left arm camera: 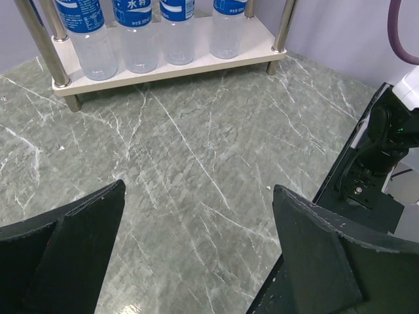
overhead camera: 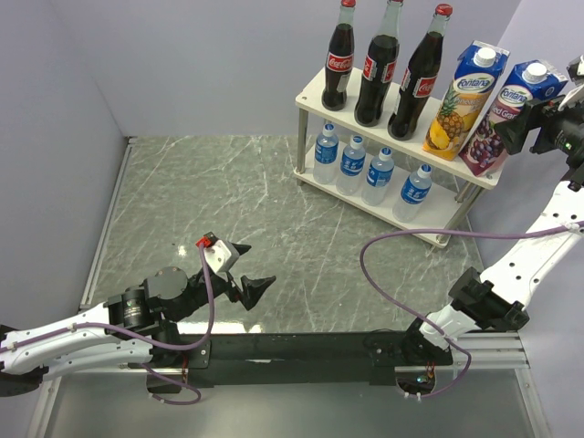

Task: Place and organize the beverage onto the shelf
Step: Place the drink on the shelf.

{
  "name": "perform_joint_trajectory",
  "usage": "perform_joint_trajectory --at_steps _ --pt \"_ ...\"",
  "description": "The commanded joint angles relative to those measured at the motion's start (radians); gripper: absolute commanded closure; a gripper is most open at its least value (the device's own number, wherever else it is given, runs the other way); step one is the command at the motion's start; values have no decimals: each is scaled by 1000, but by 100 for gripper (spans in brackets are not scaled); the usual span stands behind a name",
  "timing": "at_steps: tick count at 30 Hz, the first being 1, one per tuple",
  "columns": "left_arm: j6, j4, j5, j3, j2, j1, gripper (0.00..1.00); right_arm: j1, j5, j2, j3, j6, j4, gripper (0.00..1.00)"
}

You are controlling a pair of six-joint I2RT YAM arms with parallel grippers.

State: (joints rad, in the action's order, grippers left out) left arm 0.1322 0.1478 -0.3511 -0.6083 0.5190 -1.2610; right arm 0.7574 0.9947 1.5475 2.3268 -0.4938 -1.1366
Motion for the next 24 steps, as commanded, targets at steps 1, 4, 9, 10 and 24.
perform_joint_trajectory --at_steps 1,4,9,10,24 --pt "-14 -19 18 -28 -2 -5 1 14 -1 -4 22 -35 -2 16" --pt "-14 -19 20 -28 1 -5 1 22 1 -3 14 -54 -17 16" --pt "-14 -19 20 -27 -2 -5 0 42 10 -7 13 -55 -25 13" --pt "-13 -20 21 -25 -4 -5 1 45 13 -10 11 -58 -25 13" --pt "-14 -21 26 -27 -4 -6 0 66 10 -27 -7 -84 -43 12"
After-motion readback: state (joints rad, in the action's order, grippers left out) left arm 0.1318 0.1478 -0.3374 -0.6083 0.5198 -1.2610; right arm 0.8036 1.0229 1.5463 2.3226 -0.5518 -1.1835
